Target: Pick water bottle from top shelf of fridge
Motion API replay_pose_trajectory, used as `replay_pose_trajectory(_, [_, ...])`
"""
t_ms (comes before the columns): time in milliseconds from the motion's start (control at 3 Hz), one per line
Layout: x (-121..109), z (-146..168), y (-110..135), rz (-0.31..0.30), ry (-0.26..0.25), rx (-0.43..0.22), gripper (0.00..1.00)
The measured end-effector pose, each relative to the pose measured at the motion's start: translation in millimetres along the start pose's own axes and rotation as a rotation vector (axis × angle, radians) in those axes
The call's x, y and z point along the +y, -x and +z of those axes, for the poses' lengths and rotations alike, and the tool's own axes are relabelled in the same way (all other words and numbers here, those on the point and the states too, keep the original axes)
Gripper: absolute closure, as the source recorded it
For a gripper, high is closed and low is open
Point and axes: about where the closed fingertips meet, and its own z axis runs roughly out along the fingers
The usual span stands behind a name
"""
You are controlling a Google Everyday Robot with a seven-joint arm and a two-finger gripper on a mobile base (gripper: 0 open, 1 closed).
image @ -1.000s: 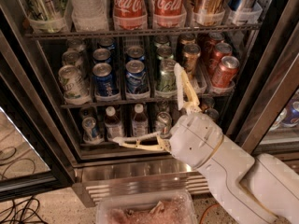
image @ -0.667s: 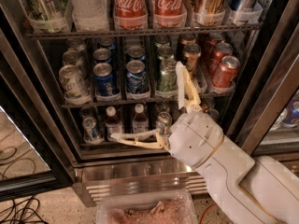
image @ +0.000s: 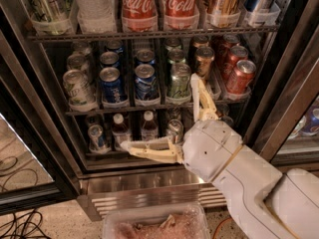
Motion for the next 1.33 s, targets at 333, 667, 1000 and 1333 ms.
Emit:
replay_pose_trajectory(333, [7.4, 5.9, 1.7, 0.024, 0.014, 0.043, 0.0])
replay_pose_trajectory(667, [7.5, 5.9, 1.8, 0.024, 0.014, 0.043, 0.0])
replay_pose_trajectory(1000, [-1.1, 11.6, 10.4, 0.011, -0.005, -0.001, 0.0])
replay_pose_trajectory(1333, [-19.0, 23.8, 27.8, -0.008, -0.044, -0.031, 0.0])
